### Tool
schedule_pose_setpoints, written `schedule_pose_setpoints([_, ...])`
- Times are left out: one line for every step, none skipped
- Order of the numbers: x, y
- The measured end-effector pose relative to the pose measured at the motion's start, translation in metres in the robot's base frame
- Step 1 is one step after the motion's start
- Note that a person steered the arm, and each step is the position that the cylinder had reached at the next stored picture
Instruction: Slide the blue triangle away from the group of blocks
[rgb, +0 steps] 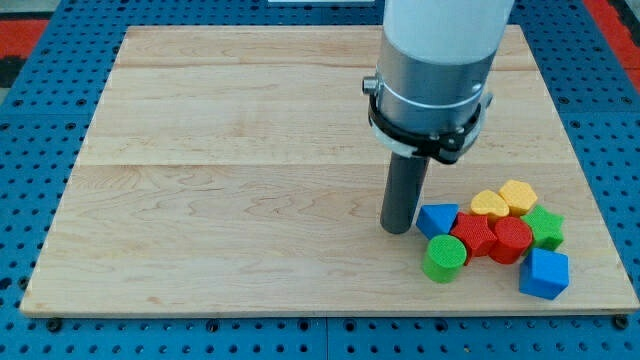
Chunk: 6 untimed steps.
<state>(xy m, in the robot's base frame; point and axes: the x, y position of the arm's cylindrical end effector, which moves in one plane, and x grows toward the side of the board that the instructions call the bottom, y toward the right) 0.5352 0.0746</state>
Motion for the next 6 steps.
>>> schedule_pose_setpoints([0.019, 0.000])
schedule_pose_setpoints([0.020, 0.000])
schedule_pose_setpoints([0.020, 0.003])
schedule_pose_setpoints([0.020, 0.013])
schedule_pose_setpoints([0.020, 0.018])
schedule_pose_setpoints([0.020, 0.034])
